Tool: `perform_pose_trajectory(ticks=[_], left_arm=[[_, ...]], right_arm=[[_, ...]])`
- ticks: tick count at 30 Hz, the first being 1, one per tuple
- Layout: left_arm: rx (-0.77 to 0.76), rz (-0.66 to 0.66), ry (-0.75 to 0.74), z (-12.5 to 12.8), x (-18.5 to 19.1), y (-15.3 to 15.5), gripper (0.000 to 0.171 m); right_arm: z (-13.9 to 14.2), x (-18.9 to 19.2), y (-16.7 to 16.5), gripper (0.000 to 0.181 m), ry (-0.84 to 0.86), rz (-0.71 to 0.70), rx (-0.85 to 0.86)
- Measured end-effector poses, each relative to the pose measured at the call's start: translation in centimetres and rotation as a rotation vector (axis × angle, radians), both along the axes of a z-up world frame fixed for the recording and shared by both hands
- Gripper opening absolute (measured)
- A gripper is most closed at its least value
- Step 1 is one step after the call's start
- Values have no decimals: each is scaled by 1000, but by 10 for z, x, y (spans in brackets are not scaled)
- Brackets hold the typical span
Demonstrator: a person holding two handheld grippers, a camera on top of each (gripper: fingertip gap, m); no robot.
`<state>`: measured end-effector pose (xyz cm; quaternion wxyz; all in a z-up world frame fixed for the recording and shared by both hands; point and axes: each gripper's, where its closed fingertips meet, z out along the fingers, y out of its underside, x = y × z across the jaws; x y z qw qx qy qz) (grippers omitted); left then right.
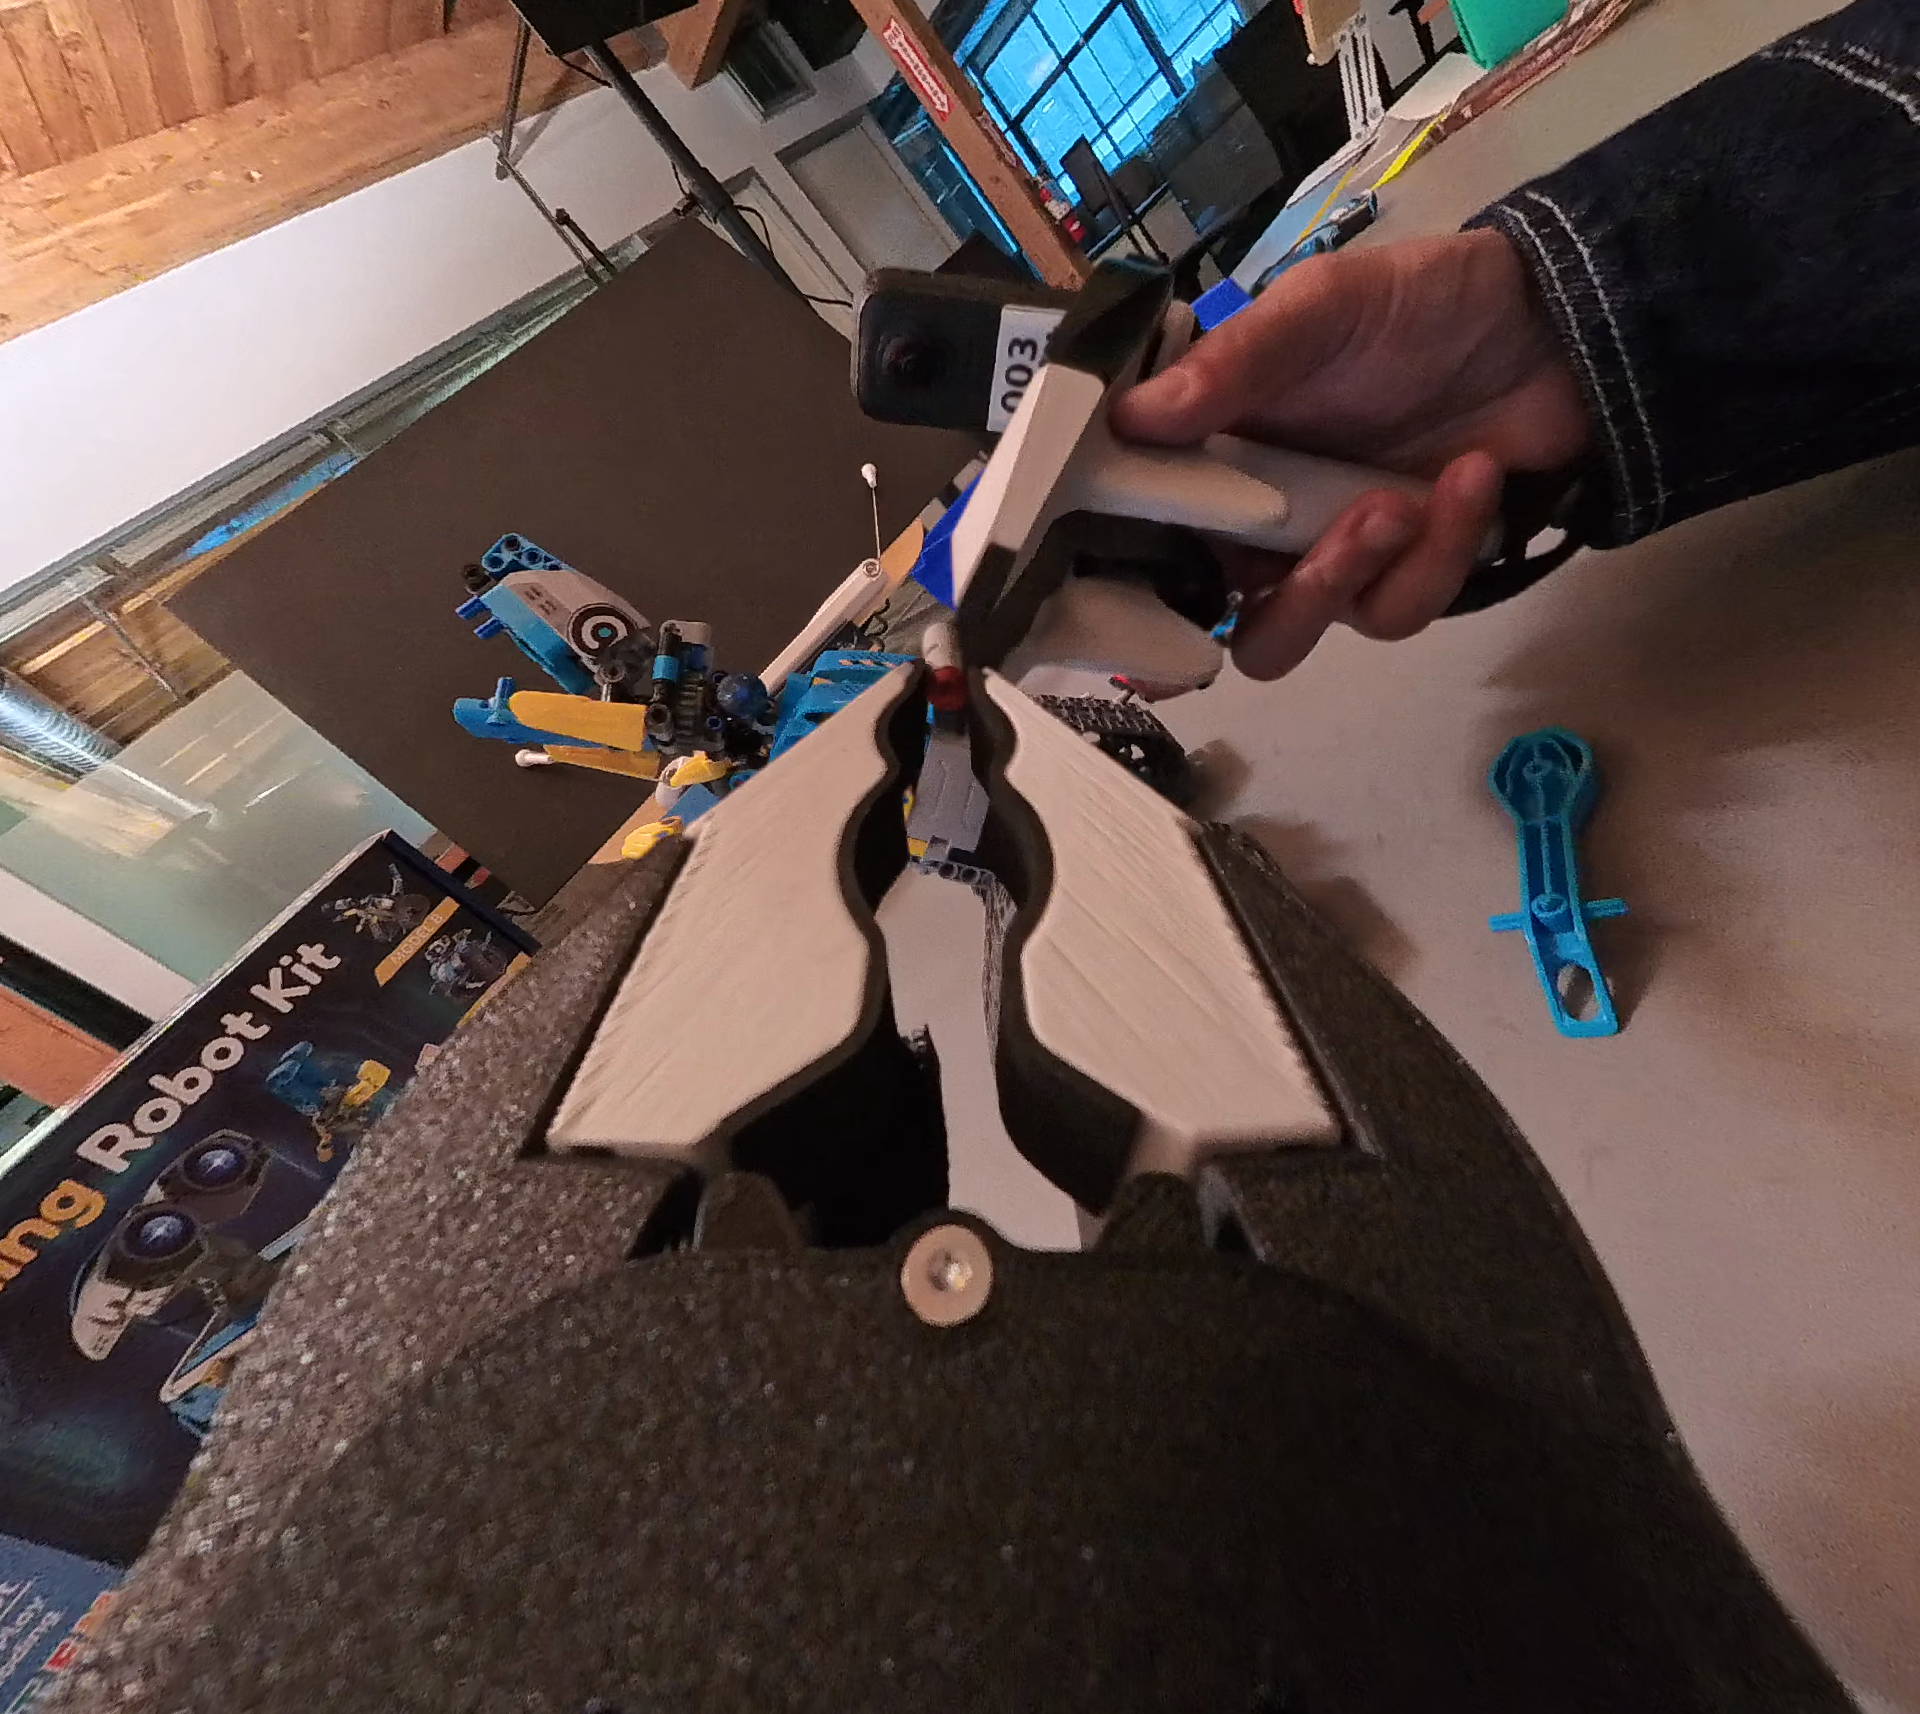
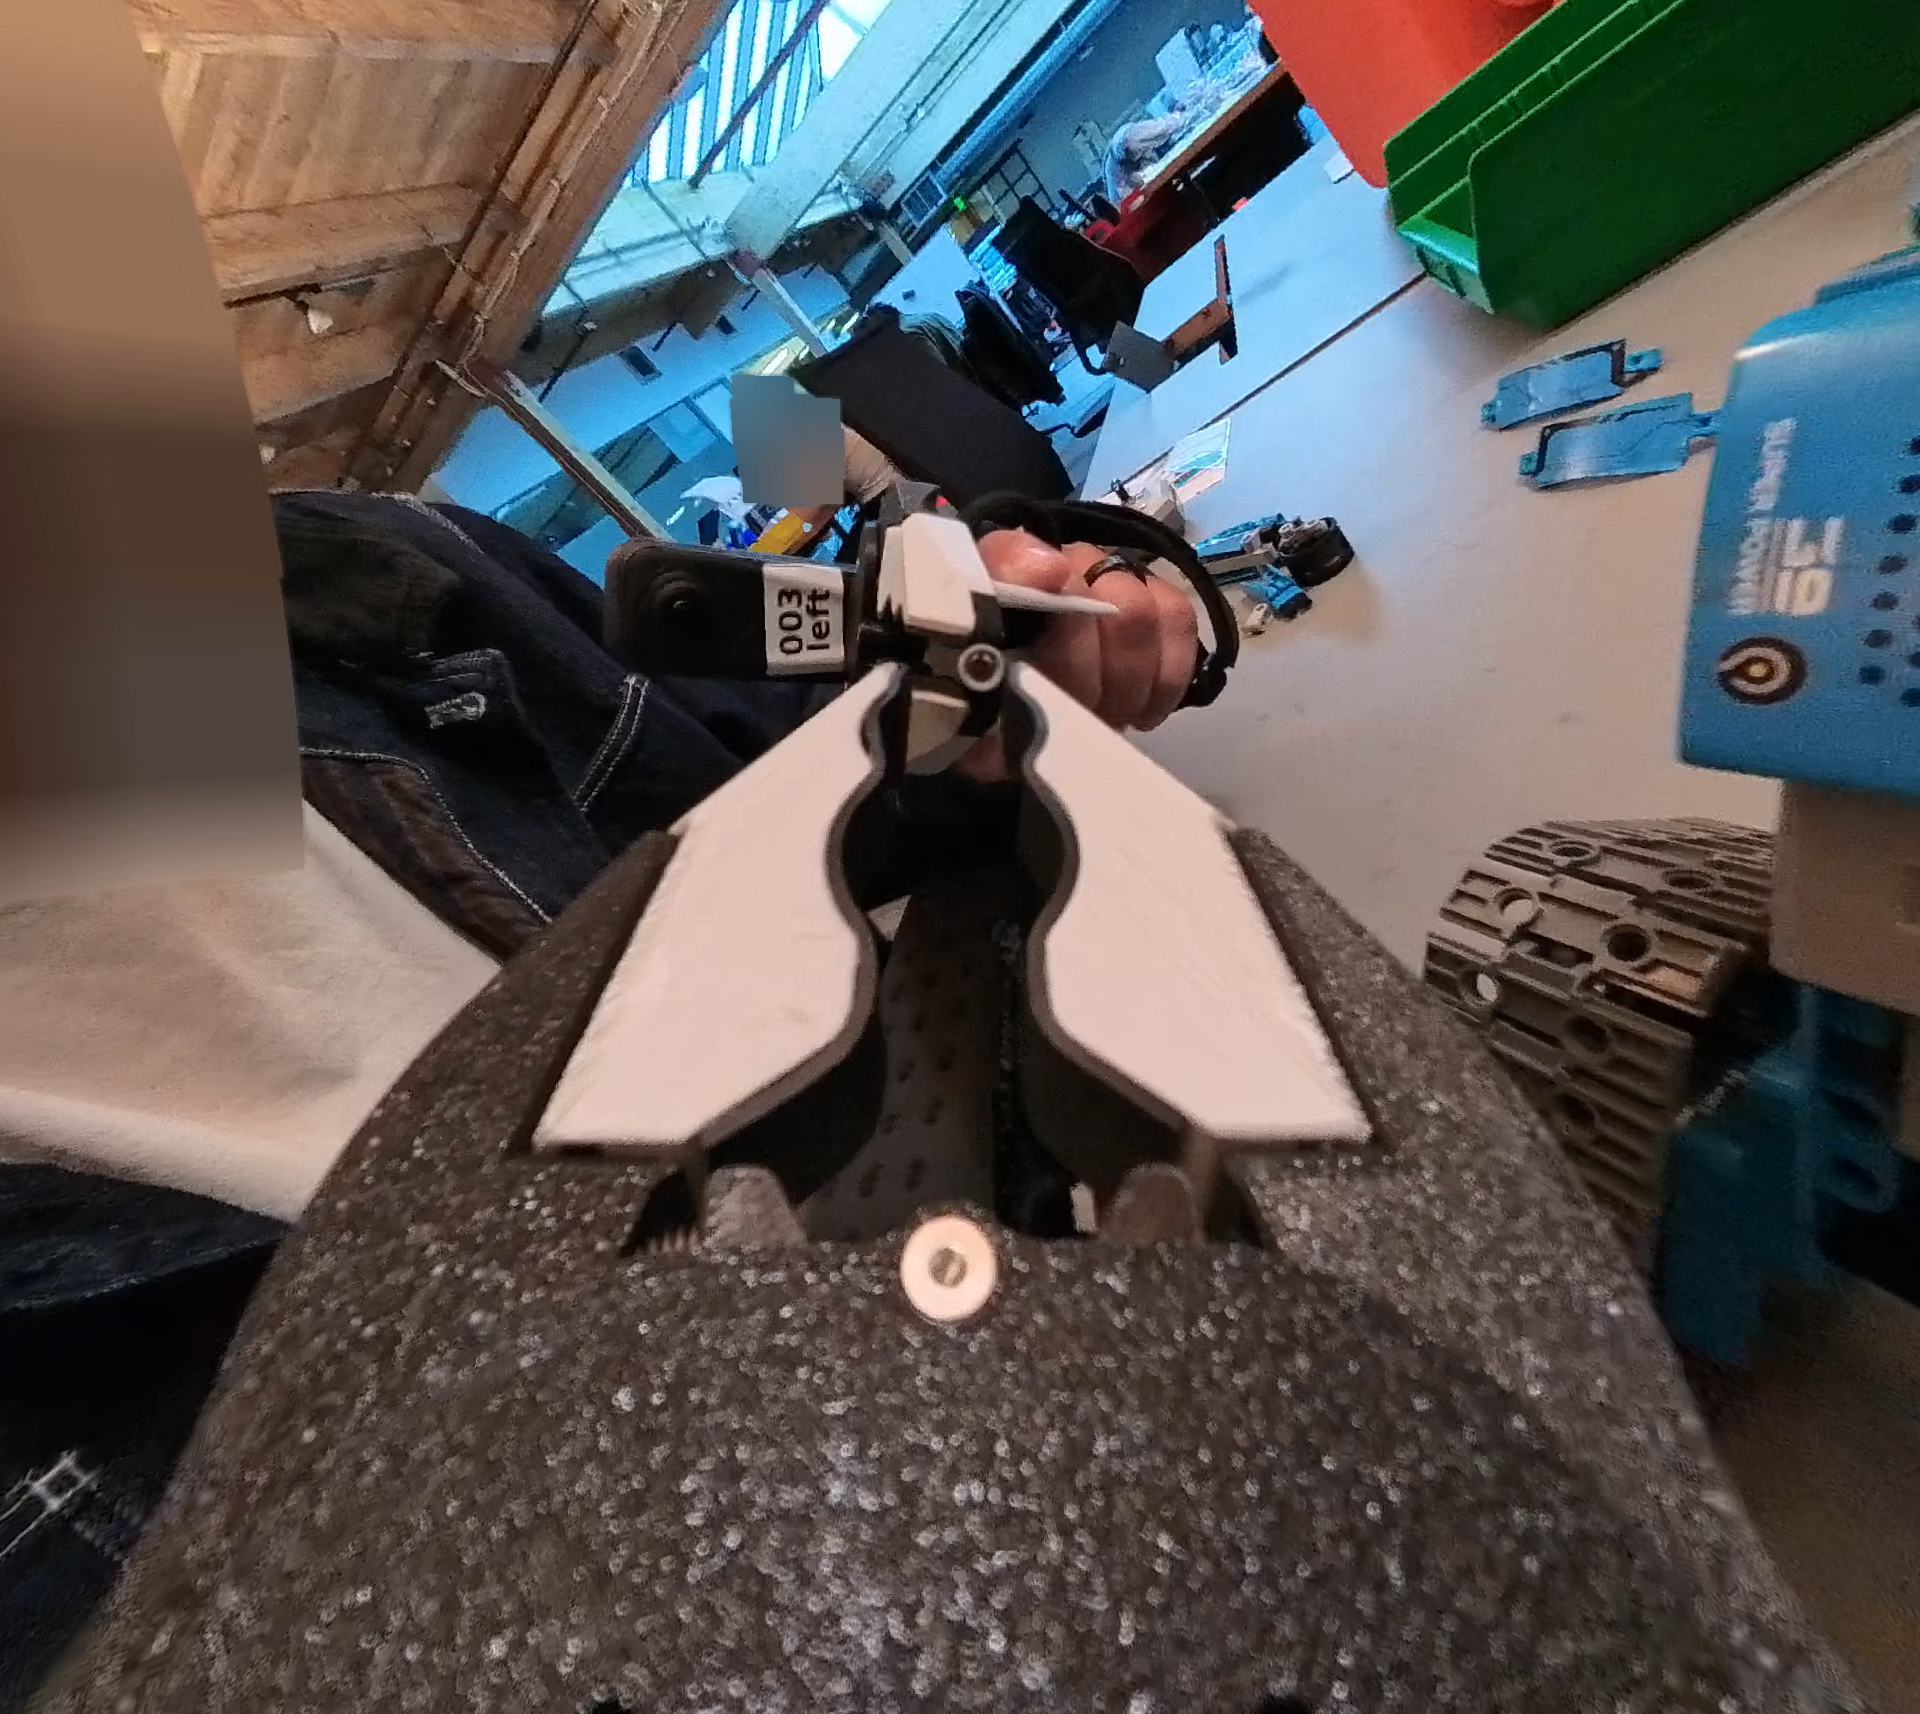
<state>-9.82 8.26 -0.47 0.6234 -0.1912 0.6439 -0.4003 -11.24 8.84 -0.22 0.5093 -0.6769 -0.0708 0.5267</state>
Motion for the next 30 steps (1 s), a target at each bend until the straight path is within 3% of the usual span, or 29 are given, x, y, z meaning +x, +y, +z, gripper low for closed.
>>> perform_pose_trajectory(ticks=[2, 9, 28, 29, 30], left_arm=[[1, 6, -8, 2, 0, 1, 7], [-12, 60, 27, 3, 0, 3, 6], [16, 67, 50, -3, 1, -2, 5], [9, 71, 44, -1, 0, 0, 6], [-15, 69, 23, 4, -4, 4, 6]], right_arm=[[1, 3, 4, 5, 25, -29, 4], [2, 3, 5, 5, 178, 22, -43], [-4, 7, -1, 4, 70, 19, -55], [-3, 8, 0, 5, 81, 11, -55], [10, 35, 1, 5, 193, -77, -12]])
